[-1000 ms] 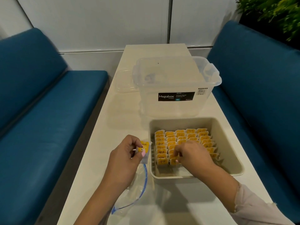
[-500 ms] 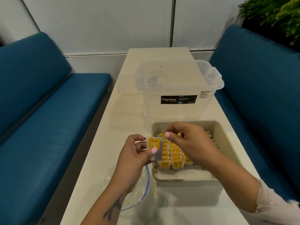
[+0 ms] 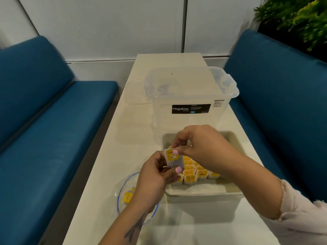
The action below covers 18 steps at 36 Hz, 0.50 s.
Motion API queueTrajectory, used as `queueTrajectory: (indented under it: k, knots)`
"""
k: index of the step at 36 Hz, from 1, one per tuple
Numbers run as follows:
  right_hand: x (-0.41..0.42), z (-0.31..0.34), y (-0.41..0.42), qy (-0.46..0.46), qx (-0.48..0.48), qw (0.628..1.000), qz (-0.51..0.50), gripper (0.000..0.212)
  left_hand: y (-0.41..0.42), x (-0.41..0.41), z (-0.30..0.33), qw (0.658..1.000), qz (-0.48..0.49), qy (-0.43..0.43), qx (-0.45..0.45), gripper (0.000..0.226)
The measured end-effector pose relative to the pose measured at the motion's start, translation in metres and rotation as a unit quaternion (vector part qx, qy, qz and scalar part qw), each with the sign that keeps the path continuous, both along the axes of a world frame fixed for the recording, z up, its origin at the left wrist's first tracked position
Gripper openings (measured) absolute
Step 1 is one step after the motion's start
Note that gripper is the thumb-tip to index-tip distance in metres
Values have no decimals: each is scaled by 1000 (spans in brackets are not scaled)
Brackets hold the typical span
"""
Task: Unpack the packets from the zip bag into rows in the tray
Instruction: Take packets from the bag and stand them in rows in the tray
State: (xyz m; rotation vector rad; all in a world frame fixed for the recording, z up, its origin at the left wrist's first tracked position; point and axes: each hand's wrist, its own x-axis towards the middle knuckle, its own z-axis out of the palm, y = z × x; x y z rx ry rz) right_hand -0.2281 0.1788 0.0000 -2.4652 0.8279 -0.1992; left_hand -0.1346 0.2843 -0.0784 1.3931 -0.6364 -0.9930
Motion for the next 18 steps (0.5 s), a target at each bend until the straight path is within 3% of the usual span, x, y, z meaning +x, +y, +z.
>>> queueTrajectory:
  k: [3, 8, 11, 18]
  knots:
    - [-6, 3, -3, 9, -3, 1000, -3, 5, -2, -3, -2, 1000, 1, -31, 1, 36]
    - [-25, -2, -14, 35, -4, 999, -38, 3, 0, -7, -5, 982, 11, -187, 33, 52]
    - [-37, -6, -21, 65, -6, 996, -55, 3, 5, -8, -7, 959, 4, -280, 48, 50]
    - [-56, -31, -31, 131, -25, 988, -80, 4, 14, -10, -10, 919, -37, -376, 113, 48]
